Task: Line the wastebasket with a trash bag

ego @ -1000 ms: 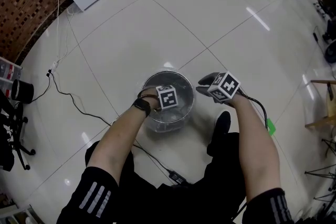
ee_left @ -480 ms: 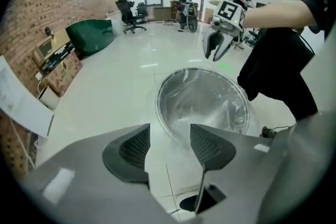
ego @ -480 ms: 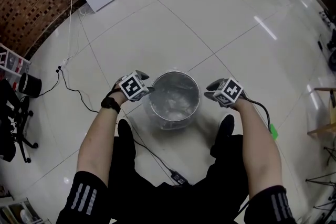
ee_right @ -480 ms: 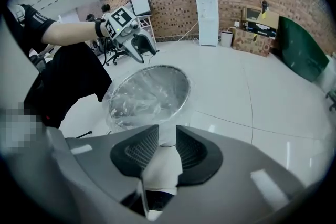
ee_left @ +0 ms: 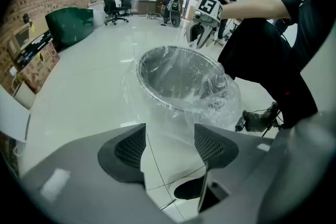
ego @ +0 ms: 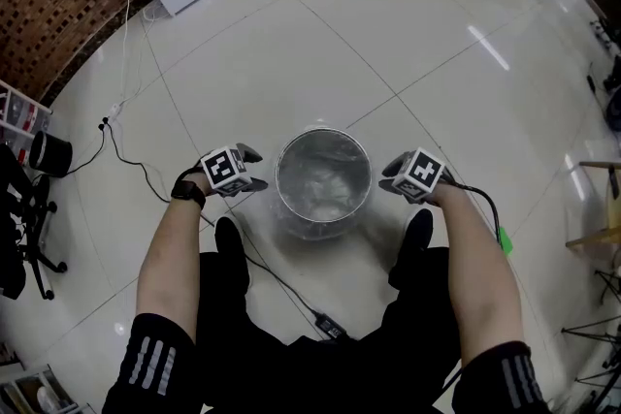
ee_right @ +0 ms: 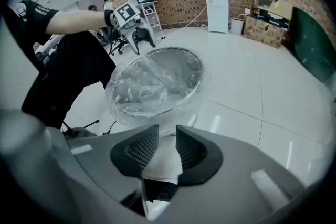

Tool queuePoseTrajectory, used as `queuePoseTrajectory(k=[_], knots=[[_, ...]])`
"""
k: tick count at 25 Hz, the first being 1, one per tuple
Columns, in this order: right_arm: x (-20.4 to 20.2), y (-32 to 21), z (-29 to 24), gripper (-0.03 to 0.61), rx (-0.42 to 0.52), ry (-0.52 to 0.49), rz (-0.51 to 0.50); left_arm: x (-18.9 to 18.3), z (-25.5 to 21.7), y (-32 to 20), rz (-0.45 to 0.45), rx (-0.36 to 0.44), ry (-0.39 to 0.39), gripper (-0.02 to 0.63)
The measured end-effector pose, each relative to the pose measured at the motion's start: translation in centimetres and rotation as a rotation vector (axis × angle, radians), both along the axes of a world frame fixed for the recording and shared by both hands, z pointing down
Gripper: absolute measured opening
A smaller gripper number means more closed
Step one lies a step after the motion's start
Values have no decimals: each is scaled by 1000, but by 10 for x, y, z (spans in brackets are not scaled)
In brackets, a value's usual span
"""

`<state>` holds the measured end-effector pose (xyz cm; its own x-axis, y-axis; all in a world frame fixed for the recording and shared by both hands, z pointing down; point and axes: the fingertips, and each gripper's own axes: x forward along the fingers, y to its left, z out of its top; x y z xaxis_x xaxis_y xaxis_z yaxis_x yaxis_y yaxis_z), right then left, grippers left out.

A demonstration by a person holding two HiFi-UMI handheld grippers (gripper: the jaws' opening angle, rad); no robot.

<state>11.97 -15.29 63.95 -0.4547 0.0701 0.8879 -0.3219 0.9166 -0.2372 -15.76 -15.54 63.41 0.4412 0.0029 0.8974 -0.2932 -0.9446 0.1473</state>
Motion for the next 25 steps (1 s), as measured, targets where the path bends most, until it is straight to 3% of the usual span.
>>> queuePoseTrajectory(k=[5,10,19,25], knots=[[-1,12,5,115,-42,14,-34,-14,-2,8,-2,-58,10,285],[-3,19,18,115,-73,33,-46,1,12,28,65,-104,10,285],[-26,26,31,117,-65,0,-80,22,42,26,85,-37,-23,288],[-24,19,47,120,-76,-1,-24,28,61,12,50,-5,-27,288]])
